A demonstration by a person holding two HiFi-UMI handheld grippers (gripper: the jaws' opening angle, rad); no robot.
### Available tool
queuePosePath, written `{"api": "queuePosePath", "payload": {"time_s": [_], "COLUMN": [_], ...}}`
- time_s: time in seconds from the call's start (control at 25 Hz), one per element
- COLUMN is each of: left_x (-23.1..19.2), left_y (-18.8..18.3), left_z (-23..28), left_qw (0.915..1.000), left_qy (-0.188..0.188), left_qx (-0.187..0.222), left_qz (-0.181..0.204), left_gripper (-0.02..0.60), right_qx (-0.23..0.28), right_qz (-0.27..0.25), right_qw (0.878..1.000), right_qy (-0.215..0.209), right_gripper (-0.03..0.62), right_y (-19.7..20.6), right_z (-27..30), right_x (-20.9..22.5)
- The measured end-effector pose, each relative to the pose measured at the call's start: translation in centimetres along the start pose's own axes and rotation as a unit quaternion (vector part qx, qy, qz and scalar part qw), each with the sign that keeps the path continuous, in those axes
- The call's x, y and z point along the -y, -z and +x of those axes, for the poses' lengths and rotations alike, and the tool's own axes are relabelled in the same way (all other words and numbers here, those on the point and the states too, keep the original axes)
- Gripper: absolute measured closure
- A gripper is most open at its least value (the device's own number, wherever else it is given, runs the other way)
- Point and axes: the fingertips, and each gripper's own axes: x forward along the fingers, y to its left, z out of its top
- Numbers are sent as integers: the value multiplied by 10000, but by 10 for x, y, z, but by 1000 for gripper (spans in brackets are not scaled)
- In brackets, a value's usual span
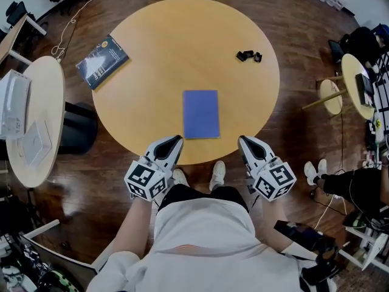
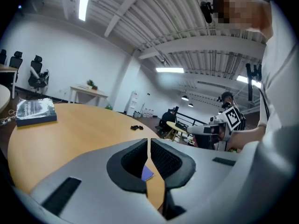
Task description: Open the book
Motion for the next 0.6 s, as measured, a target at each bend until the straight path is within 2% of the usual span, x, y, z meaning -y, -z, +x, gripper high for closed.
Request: {"api": "queuePosePath", "payload": {"time_s": [0.16, 0.32, 0.48, 0.6], "left_x": [12, 19, 22, 20], "left_y": [31, 70, 107, 133], "left_z": [48, 95, 132, 154], "left_qw": [9973, 9902, 9783, 9642], "left_qy": [6, 49, -122, -347], "left_qx": [-715, -1381, -1990, -2397], "left_qz": [195, 206, 564, 1077], "left_gripper": [523, 462, 424, 405], "right_qx": [-118, -363, -529, -598], "right_qz": [267, 202, 278, 346], "right_qw": [9996, 9991, 9982, 9976], "right_qy": [51, 103, 12, 22], "right_gripper": [595, 596, 597, 596], "right_y": [23, 49, 66, 73], "right_z": [-10, -17, -19, -22], "right_x": [39, 63, 78, 91]}}
